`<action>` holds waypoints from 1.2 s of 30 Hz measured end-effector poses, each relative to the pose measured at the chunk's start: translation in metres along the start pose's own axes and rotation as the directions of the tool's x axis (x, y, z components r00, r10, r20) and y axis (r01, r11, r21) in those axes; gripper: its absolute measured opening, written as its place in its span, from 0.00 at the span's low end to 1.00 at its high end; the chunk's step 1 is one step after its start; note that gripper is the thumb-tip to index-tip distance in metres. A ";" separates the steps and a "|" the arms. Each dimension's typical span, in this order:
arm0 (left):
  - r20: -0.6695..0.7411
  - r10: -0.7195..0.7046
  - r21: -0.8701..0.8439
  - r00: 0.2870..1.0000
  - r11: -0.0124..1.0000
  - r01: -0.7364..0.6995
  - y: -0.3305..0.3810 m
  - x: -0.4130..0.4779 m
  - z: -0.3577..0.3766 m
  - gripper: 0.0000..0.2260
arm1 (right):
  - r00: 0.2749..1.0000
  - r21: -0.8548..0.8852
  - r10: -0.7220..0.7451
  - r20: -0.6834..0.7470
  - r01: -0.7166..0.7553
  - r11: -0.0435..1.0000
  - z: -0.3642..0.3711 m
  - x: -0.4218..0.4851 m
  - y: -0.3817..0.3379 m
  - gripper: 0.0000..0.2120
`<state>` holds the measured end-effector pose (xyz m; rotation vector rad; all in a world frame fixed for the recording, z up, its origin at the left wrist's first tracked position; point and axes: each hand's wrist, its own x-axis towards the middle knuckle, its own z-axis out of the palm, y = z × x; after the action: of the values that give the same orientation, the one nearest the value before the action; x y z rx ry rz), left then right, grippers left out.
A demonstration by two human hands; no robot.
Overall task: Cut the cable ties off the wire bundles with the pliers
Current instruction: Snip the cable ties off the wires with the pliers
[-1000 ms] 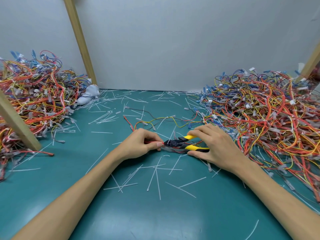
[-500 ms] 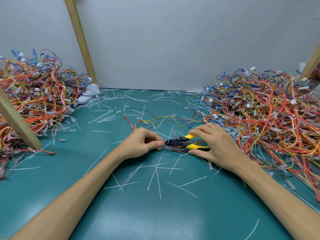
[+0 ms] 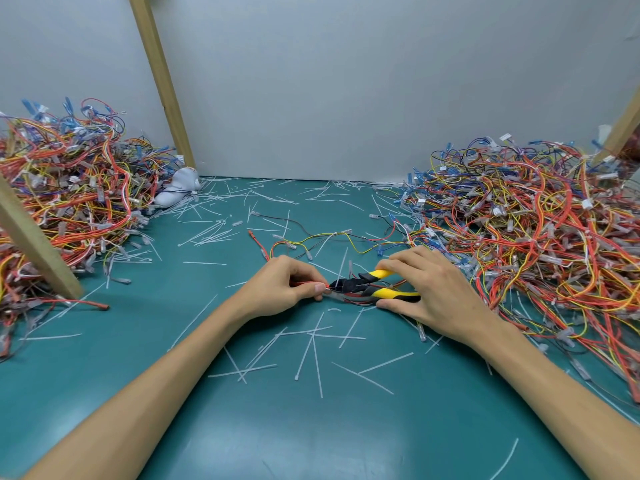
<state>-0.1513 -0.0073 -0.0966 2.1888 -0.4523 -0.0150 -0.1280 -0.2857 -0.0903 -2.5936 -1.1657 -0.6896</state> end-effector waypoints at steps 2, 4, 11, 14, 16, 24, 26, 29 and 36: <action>0.001 0.000 0.001 1.000 1.000 0.000 0.000 0.000 0.000 0.08 | 1.000 -0.002 -0.001 0.001 0.001 1.000 0.000 0.000 0.000 0.22; -0.001 -0.001 0.007 1.000 1.000 0.001 0.000 0.000 -0.001 0.08 | 1.000 -0.009 -0.001 0.001 0.001 1.000 0.000 0.000 -0.001 0.22; -0.005 -0.006 0.012 1.000 1.000 0.006 -0.001 0.001 0.000 0.08 | 1.000 -0.014 -0.003 -0.001 0.003 1.000 -0.002 0.001 -0.002 0.22; -0.009 -0.011 0.012 1.000 1.000 0.011 0.000 0.000 0.000 0.09 | 1.000 -0.017 -0.001 0.000 0.001 1.000 -0.002 0.001 -0.002 0.22; -0.010 -0.013 0.012 1.000 1.000 0.013 0.000 0.000 0.000 0.09 | 1.000 -0.018 0.000 -0.001 0.000 1.000 -0.002 0.001 -0.002 0.22; -0.015 -0.007 0.031 1.000 0.999 0.007 -0.003 0.001 0.000 0.07 | 0.999 -0.015 0.026 -0.028 -0.026 1.000 -0.001 0.000 -0.003 0.24; -0.014 -0.009 0.031 1.000 0.999 0.009 -0.003 0.001 0.000 0.07 | 0.999 -0.018 0.025 -0.023 -0.025 1.000 -0.001 0.000 -0.003 0.24; -0.017 -0.007 0.046 1.000 0.999 0.008 -0.003 0.001 0.001 0.07 | 1.000 -0.021 0.022 -0.020 -0.023 1.000 -0.002 0.000 -0.003 0.23; -0.015 -0.018 0.044 1.000 0.999 0.018 -0.002 0.001 0.001 0.06 | 1.000 -0.023 0.005 0.010 -0.005 1.000 -0.004 0.001 -0.005 0.20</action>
<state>-0.1496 -0.0067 -0.0986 2.2345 -0.4286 0.0011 -0.1328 -0.2835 -0.0863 -2.6205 -1.1608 -0.6935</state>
